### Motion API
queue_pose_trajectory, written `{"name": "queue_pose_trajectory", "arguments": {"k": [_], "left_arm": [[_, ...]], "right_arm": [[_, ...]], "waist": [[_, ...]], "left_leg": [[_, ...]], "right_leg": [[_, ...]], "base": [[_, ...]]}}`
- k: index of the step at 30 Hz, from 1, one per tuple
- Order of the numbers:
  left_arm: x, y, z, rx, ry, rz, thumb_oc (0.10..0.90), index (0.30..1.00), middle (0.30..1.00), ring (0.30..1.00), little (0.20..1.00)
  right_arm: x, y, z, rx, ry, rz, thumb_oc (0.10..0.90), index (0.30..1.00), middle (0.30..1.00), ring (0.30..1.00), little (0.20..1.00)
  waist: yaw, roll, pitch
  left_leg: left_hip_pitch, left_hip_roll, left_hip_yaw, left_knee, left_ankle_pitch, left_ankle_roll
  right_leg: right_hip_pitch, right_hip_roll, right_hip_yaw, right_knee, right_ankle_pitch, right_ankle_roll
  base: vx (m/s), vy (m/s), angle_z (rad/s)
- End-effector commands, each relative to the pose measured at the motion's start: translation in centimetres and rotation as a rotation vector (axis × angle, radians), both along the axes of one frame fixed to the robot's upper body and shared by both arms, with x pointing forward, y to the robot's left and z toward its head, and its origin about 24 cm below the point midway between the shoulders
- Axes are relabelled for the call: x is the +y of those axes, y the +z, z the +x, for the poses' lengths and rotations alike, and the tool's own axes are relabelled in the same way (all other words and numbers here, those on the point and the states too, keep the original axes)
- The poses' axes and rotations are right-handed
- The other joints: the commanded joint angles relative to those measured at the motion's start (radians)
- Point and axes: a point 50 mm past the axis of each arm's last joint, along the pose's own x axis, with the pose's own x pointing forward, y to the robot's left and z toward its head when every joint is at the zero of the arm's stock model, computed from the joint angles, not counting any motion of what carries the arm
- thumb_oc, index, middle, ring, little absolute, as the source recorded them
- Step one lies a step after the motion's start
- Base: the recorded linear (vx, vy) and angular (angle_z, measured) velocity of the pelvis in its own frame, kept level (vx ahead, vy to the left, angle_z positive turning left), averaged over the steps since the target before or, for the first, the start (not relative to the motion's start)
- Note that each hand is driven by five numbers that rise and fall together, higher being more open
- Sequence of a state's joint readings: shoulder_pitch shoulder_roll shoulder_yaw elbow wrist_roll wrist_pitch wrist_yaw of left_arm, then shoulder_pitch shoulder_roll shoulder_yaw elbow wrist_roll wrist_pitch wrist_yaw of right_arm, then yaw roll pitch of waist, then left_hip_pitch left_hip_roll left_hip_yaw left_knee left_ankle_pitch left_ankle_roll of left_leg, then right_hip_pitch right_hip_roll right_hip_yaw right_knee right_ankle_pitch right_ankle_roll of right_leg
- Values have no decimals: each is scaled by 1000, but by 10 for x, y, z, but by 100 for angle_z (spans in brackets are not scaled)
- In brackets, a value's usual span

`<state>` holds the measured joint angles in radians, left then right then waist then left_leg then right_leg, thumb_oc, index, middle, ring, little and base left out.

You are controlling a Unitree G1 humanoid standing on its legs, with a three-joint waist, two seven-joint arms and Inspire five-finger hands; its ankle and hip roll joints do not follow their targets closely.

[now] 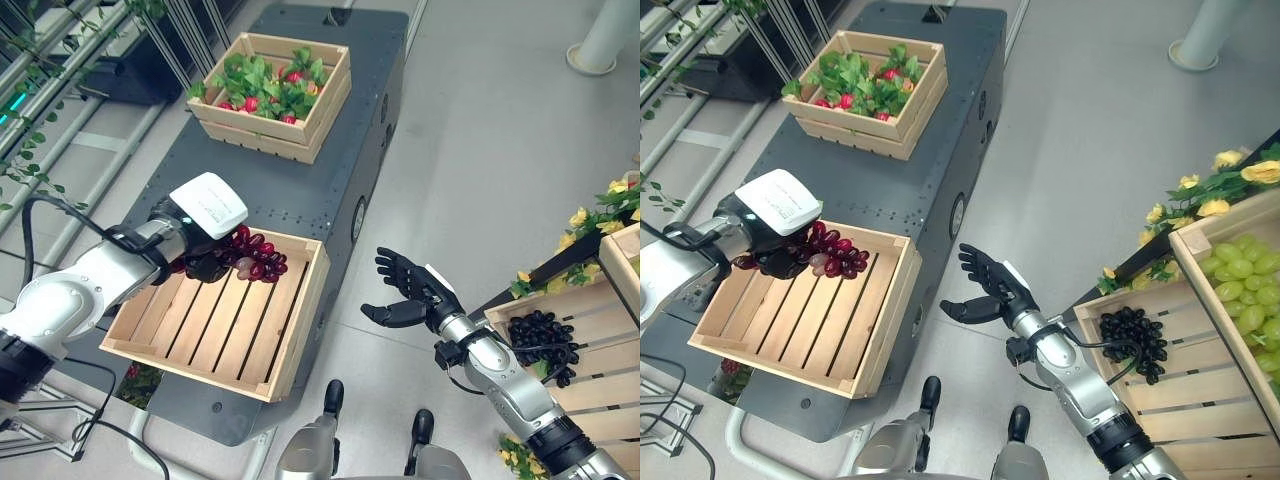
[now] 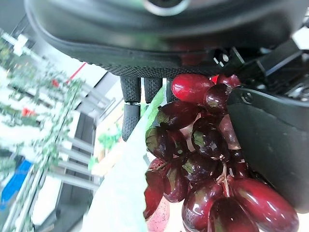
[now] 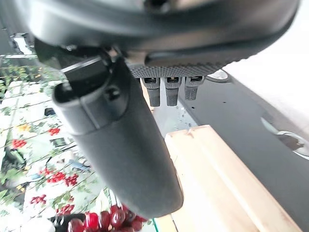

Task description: Pick up the fruits from the basket on one side to the basket on the other side

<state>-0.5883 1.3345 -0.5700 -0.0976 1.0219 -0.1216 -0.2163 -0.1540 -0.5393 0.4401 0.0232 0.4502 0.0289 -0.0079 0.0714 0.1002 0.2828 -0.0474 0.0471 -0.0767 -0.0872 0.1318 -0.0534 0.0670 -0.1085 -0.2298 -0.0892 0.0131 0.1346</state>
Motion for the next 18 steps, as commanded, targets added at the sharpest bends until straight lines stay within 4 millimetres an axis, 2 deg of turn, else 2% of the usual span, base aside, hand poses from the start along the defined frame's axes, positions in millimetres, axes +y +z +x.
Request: {"name": "queue_pose_trajectory", "arguments": {"k": [1, 5, 6, 8, 10, 18], "left_arm": [[7, 39, 7, -127, 51, 112, 400, 300, 300, 300, 300], [-8, 43, 12, -124, 8, 158, 400, 300, 300, 300, 300], [-20, 46, 15, -130, -21, 166, 400, 300, 300, 300, 300], [-25, 47, 16, -135, -35, 168, 400, 300, 300, 300, 300], [-37, 49, 19, -148, -64, 164, 400, 300, 300, 300, 300], [-66, 48, 21, -157, -158, 127, 400, 300, 300, 300, 300]], "right_arm": [[27, 34, -4, -150, 82, 159, 800, 900, 900, 900, 900], [38, 52, 2, -203, 96, 185, 800, 900, 900, 900, 900], [46, 64, 3, -238, 119, 207, 800, 900, 900, 900, 900], [50, 71, 4, -257, 134, 214, 800, 900, 900, 900, 900], [58, 86, 4, -285, 156, 242, 800, 900, 900, 900, 900], [76, 104, 5, -306, 171, 284, 800, 900, 900, 900, 900]], "waist": [[-10, -17, -202], [-13, -15, -211], [-15, -16, -216], [-17, -17, -217], [-19, -21, -221], [-16, -32, -233]], "left_leg": [[60, -93, 44, 0, -103, -4], [73, -90, 51, 0, -111, -1], [77, -88, 54, 0, -114, 0], [81, -88, 54, 0, -116, 1], [87, -86, 60, 0, -119, 1], [97, -86, 63, 0, -123, 7]], "right_leg": [[-15, 30, 19, 2, 17, -1], [-10, 29, 30, 2, 18, -1], [-8, 30, 33, 2, 17, -1], [-7, 31, 36, 2, 16, -1], [-4, 33, 44, 2, 15, -2], [1, 34, 49, 2, 14, -5]], "base": [[5, -66, 0], [4, -64, 0], [6, -63, -1], [14, -48, -1], [21, -47, -1], [9, -18, 0]]}}
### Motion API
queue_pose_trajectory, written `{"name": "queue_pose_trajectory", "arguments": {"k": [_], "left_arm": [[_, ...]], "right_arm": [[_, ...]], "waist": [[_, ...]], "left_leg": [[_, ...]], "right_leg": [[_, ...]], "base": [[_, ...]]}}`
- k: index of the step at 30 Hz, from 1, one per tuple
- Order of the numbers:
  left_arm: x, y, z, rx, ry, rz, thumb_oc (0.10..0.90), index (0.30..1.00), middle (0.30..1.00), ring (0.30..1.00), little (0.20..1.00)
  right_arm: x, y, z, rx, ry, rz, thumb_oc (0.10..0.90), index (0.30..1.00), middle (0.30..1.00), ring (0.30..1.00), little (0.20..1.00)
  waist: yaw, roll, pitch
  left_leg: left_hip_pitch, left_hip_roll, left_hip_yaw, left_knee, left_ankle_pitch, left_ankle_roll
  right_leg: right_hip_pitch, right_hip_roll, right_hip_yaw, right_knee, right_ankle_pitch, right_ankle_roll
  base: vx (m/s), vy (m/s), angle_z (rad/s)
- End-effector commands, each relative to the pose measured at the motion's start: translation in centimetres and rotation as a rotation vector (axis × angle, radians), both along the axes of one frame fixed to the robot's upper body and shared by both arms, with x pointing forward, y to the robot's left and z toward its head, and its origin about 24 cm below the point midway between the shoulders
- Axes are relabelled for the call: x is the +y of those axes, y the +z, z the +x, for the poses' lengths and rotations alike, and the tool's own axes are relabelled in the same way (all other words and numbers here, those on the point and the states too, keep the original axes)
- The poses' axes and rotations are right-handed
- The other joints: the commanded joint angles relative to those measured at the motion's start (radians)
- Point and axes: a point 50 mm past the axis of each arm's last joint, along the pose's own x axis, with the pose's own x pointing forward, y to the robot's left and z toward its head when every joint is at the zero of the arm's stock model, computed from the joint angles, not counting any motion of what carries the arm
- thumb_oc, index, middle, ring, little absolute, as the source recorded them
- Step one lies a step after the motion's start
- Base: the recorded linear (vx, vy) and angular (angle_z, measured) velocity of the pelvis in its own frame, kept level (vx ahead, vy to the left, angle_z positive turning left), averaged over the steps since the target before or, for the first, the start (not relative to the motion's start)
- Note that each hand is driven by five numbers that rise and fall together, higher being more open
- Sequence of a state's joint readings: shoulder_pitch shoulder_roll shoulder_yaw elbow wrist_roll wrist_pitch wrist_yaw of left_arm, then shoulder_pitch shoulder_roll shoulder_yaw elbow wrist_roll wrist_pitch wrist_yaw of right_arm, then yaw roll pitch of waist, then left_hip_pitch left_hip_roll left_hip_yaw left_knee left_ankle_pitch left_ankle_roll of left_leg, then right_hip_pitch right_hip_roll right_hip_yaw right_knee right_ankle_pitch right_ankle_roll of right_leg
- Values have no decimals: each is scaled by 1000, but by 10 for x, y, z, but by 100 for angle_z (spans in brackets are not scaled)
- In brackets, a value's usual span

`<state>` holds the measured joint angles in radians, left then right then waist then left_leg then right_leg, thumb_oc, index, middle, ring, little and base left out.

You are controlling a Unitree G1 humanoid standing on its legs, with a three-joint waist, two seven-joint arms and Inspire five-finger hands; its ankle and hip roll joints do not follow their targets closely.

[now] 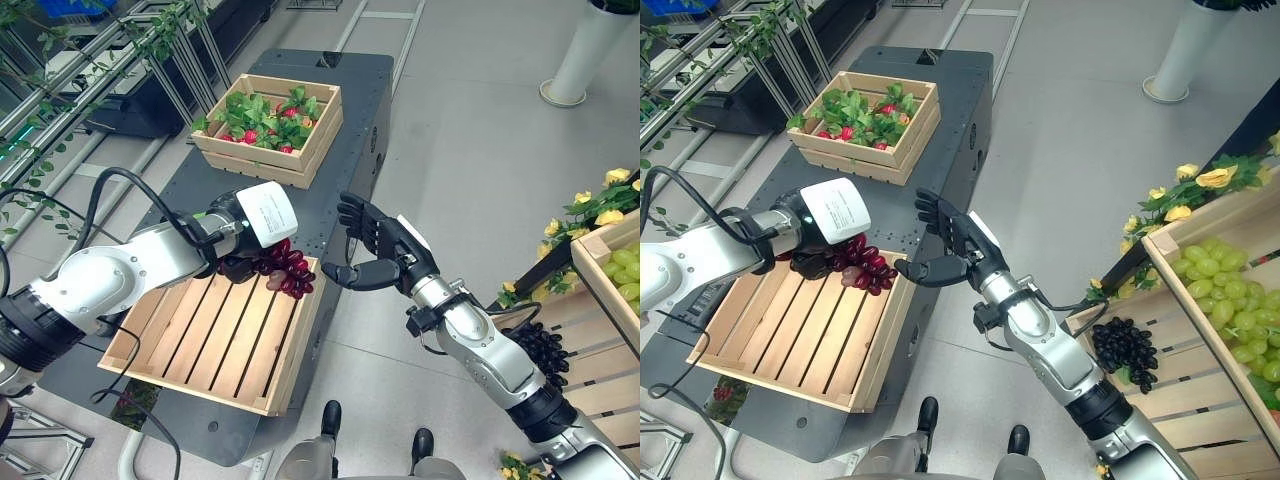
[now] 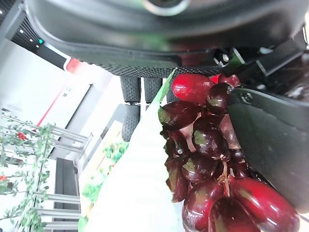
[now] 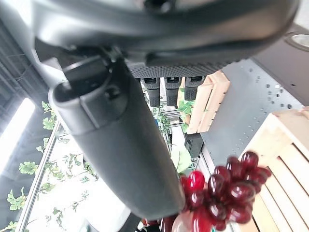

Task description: Pick up the fruits from the basket on one side to the basket on the other side

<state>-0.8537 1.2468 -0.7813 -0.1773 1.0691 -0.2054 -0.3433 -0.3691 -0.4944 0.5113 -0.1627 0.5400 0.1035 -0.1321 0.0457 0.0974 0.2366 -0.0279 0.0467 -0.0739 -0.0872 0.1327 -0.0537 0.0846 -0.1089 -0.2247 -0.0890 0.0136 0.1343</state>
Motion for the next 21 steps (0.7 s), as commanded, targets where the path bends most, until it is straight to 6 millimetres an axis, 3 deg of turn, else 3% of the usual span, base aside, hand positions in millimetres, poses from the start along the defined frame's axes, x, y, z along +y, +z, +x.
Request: {"name": "queue_pose_trajectory", "arguments": {"k": [1, 11, 21], "left_arm": [[-9, 41, 17, -200, 11, -23, 400, 300, 300, 300, 300], [-53, 37, 9, -235, -111, -29, 400, 300, 300, 300, 300], [-73, 31, 2, -268, -177, -33, 400, 300, 300, 300, 300]], "right_arm": [[23, 29, -13, -95, 72, 137, 800, 900, 900, 900, 900], [34, 16, -14, 56, 126, 102, 800, 900, 900, 900, 900], [33, 9, -14, 125, 135, 86, 800, 900, 900, 900, 900]], "waist": [[10, -31, -188], [9, -57, -204], [1, -77, -212]], "left_leg": [[77, -86, 61, 0, -124, 8], [79, -90, 60, 0, -124, 11], [83, -94, 62, 0, -129, 16]], "right_leg": [[-17, 34, 44, 2, 13, -5], [-16, 31, 38, 2, 15, -2], [-15, 30, 42, 2, 17, 1]], "base": [[0, 0, 0], [0, 0, 0], [-5, -14, 3]]}}
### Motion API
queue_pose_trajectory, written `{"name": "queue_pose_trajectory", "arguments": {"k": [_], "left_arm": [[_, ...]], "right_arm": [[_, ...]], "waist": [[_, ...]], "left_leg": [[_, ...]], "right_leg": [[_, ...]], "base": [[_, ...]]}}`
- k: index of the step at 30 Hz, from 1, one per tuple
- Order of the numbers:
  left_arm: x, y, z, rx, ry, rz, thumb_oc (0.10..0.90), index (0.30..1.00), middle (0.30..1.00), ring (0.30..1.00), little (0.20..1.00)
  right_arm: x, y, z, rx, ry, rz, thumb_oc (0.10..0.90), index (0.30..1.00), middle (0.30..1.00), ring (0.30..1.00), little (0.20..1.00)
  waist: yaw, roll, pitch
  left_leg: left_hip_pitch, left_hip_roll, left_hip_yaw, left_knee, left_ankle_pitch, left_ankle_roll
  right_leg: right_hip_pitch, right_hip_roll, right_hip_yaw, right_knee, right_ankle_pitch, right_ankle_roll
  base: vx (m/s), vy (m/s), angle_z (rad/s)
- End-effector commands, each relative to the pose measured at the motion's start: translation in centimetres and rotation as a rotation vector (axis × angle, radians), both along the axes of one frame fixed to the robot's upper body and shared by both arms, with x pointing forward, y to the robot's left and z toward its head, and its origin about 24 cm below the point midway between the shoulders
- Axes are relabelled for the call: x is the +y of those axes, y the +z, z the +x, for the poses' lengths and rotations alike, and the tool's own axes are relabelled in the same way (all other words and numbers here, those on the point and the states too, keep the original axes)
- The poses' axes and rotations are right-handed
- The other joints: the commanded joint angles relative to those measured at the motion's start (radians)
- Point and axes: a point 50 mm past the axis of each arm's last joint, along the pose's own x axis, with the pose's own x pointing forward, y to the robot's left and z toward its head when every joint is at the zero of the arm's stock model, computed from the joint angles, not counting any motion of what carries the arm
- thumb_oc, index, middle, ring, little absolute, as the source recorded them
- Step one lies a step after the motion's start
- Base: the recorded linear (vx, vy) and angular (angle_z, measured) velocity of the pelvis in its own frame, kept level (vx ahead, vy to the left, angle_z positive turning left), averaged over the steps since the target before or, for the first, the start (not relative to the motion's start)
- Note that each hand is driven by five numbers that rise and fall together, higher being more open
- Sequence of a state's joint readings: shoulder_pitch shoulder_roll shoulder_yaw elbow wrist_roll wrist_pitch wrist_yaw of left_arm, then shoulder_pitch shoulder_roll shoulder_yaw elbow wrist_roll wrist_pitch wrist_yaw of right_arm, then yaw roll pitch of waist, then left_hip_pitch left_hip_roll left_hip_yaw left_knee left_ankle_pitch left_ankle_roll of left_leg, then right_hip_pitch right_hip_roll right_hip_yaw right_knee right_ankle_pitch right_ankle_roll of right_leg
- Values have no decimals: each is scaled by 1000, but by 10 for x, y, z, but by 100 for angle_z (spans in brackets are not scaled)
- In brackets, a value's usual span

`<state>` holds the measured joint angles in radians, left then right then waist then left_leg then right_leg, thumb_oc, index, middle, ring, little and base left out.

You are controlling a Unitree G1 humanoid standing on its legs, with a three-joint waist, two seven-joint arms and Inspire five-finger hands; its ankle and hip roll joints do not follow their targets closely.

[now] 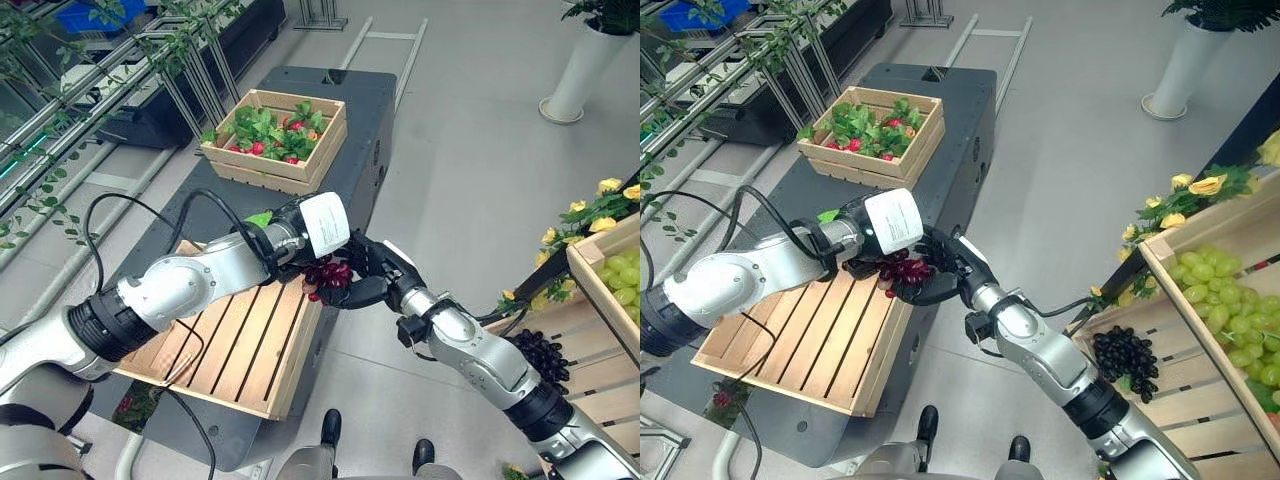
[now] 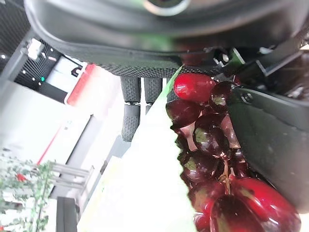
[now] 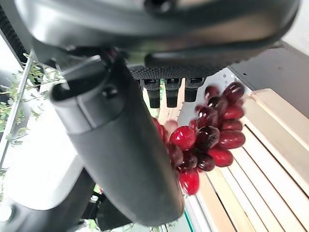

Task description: Pick up the fruits from the basket on one side to the basket on the other side

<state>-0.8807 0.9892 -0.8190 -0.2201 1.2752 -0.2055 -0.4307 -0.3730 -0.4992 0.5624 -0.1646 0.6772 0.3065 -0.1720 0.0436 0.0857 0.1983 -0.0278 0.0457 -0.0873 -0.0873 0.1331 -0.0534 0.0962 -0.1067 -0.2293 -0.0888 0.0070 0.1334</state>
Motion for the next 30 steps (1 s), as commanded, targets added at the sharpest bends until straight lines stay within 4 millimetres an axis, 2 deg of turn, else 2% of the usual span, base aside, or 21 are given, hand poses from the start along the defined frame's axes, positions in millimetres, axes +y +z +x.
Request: {"name": "queue_pose_trajectory", "arguments": {"k": [1, 11, 20, 21, 23, 24, 30], "left_arm": [[-10, 47, 4, -202, -30, -92, 400, 300, 300, 300, 300], [-26, 43, -5, -201, -91, -110, 400, 300, 300, 300, 300], [-32, 37, -10, -198, -131, -114, 400, 300, 300, 300, 300], [-33, 37, -11, -201, -137, -116, 400, 300, 300, 300, 300], [-34, 37, -12, -206, -147, -121, 400, 300, 300, 300, 300], [-35, 37, -12, -208, -149, -122, 400, 300, 300, 300, 300], [-37, 38, -16, -209, -159, -129, 400, 300, 300, 300, 300]], "right_arm": [[24, 35, -9, -129, 95, 141, 800, 900, 900, 900, 900], [23, 18, -7, -58, 31, 120, 800, 900, 900, 900, 900], [25, 16, -6, -37, 0, 151, 800, 900, 900, 900, 900], [25, 15, -7, -37, -1, 155, 690, 735, 735, 735, 735], [25, 15, -7, -38, -4, 156, 430, 345, 345, 345, 345], [25, 14, -7, -39, -3, 156, 400, 300, 300, 300, 300], [24, 13, -9, -36, -1, 160, 400, 300, 300, 300, 300]], "waist": [[3, -66, -174], [0, -75, -179], [-3, -79, -183], [-3, -80, -184], [-4, -82, -186], [-4, -82, -186], [-8, -85, -188]], "left_leg": [[83, -93, 75, 0, -130, 16], [89, -92, 82, 0, -135, 19], [91, -91, 88, 0, -137, 21], [91, -90, 88, 0, -137, 21], [92, -89, 91, 0, -138, 21], [92, -89, 92, 0, -138, 20], [93, -86, 96, 0, -140, 20]], "right_leg": [[-27, 28, 47, 2, 23, 2], [-26, 26, 56, 2, 25, 5], [-27, 26, 64, 2, 26, 4], [-28, 25, 63, 2, 26, 4], [-28, 24, 65, 2, 26, 5], [-28, 24, 65, 2, 26, 5], [-30, 23, 68, 2, 26, 6]], "base": [[-2, -6, 5], [0, -1, 1], [0, 0, 0], [0, 0, 0], [0, 0, 0], [0, 0, 0], [0, 0, 0]]}}
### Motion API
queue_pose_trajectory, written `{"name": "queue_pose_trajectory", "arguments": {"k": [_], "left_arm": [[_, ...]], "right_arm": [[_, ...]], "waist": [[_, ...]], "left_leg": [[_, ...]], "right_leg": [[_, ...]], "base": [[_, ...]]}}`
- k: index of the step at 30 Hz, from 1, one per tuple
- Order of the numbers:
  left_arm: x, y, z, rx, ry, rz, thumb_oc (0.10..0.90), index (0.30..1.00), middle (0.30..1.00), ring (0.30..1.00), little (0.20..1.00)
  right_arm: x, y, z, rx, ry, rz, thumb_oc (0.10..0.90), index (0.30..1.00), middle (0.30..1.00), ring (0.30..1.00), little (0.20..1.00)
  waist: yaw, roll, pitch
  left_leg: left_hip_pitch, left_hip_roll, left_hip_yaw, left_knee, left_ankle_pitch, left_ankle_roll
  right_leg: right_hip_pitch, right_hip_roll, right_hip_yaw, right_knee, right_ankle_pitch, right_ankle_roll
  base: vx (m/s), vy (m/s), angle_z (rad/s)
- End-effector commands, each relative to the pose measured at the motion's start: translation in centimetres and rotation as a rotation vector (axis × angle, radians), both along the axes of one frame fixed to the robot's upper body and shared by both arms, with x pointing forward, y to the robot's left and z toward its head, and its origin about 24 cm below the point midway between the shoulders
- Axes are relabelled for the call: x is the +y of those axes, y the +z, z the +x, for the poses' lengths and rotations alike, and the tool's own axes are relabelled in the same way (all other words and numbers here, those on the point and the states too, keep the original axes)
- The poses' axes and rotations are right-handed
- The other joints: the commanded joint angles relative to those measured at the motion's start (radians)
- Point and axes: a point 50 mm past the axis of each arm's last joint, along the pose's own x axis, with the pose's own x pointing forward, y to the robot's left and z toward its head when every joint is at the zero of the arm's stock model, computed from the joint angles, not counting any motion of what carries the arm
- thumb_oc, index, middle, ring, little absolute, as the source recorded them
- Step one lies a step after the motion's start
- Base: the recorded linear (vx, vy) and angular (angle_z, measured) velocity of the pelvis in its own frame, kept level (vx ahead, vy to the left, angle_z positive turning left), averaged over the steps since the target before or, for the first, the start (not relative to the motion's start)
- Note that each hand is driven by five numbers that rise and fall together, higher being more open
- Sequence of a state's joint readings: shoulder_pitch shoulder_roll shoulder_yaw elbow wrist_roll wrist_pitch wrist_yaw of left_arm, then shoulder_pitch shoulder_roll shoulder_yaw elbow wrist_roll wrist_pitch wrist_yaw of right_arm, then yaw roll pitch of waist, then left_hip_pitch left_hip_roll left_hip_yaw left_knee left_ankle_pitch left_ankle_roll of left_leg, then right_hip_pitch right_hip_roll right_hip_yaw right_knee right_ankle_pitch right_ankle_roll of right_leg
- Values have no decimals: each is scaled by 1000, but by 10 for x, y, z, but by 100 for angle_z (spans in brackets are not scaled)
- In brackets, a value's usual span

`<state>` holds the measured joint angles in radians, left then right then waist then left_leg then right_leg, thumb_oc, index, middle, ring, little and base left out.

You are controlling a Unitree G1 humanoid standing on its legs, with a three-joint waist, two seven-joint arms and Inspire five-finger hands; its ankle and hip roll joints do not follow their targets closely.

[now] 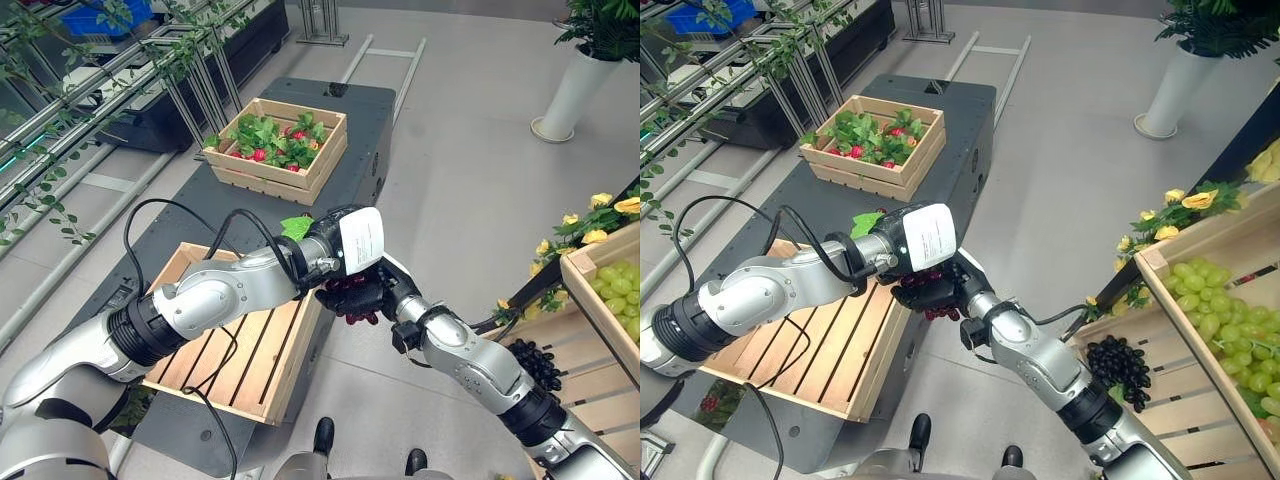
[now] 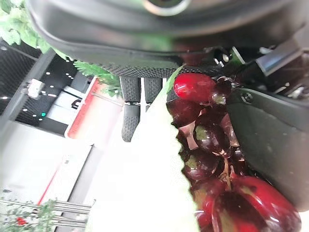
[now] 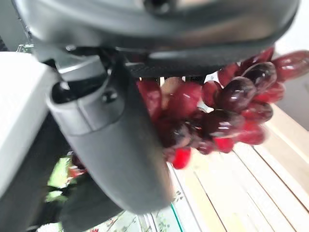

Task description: Pick up the fruits from the basket on one side to the basket on the other side

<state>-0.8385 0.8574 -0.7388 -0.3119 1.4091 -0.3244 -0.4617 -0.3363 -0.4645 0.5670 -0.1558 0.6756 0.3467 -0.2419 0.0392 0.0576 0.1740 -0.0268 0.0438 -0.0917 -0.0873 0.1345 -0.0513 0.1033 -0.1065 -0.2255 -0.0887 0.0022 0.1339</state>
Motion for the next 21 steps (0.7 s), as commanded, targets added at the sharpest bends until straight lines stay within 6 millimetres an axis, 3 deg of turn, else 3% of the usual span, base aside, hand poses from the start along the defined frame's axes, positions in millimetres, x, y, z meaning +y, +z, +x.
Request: {"name": "queue_pose_trajectory", "arguments": {"k": [1, 16, 17, 18, 19, 21], "left_arm": [[-4, 37, 3, -134, -17, -172, 400, 300, 300, 300, 300], [-4, 49, 1, -193, -14, -242, 400, 300, 300, 300, 300], [-3, 51, 2, -217, 3, -250, 543, 514, 514, 514, 514], [-2, 52, 3, -221, 9, -253, 573, 559, 559, 559, 559], [0, 53, 3, -229, 19, -262, 800, 900, 900, 900, 900], [3, 58, 3, -268, 32, -258, 800, 900, 900, 900, 900]], "right_arm": [[22, 28, -4, -115, 58, 171, 400, 300, 300, 300, 300], [17, 27, -2, -138, -2, 140, 400, 300, 300, 300, 300], [15, 27, -1, -146, -26, 133, 400, 300, 300, 300, 300], [14, 27, 0, -148, -32, 131, 400, 300, 300, 300, 300], [13, 26, 0, -149, -42, 129, 400, 300, 300, 300, 300], [10, 27, 1, -154, -68, 125, 400, 300, 300, 300, 300]], "waist": [[-4, -58, -164], [-11, -63, -171], [-12, -64, -172], [-12, -64, -172], [-13, -64, -172], [-14, -64, -174]], "left_leg": [[92, -84, 101, 0, -142, 18], [94, -82, 108, 0, -146, 20], [94, -82, 108, 0, -147, 19], [94, -82, 108, 0, -147, 19], [94, -81, 110, 0, -148, 19], [94, -80, 112, 0, -148, 18]], "right_leg": [[-38, 23, 65, 1, 31, 5], [-40, 23, 73, 1, 30, 5], [-40, 23, 74, 1, 31, 5], [-40, 22, 74, 1, 30, 5], [-40, 22, 74, 1, 30, 5], [-40, 21, 75, 1, 31, 6]], "base": [[0, 0, 0], [0, 0, 0], [0, 0, 0], [0, 0, 0], [0, 0, 0], [0, 0, 0]]}}
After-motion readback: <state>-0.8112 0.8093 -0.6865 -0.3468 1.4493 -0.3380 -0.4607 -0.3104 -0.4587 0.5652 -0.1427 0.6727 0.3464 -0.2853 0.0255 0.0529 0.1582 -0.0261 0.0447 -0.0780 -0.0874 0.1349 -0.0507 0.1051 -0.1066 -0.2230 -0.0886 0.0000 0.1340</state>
